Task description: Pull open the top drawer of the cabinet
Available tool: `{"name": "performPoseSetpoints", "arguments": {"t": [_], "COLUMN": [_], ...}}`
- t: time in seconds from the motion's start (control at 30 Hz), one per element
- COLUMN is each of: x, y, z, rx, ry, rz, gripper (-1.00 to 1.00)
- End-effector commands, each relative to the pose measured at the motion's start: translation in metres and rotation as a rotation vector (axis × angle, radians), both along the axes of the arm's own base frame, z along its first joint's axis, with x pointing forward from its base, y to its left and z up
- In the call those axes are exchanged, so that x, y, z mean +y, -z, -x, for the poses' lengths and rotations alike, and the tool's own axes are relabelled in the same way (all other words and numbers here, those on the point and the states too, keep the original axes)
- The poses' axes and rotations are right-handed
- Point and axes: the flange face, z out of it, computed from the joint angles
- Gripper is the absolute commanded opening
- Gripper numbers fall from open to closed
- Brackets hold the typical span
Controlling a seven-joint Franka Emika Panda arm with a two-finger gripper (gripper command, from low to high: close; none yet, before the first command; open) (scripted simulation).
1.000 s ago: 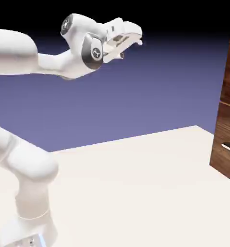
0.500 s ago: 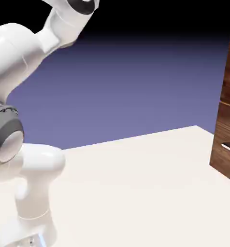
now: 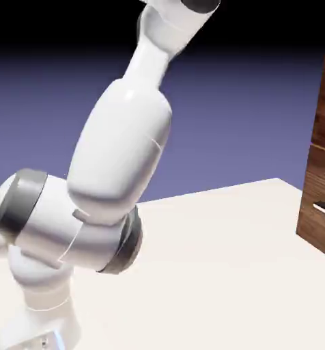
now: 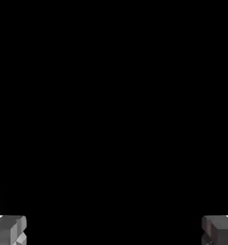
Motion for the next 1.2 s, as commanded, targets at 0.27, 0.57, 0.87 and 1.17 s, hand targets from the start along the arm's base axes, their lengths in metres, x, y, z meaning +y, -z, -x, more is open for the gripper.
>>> {"name": "performPoseSetpoints", "arguments": {"t": [0.27,0.57,0.87,1.17], "x": [-0.025,0.054,0.124,0.126], "y": [0.089,0.243,0.333,0.336], "z": [-0.169,-0.34,-0.412,-0.441], "rx": [0.11,0.32,0.426,0.432], "ry": [0.171,0.3,0.324,0.315], "rz": [0.046,0.253,0.416,0.422], "gripper": [1.0,1.0,1.0,1.0]}}
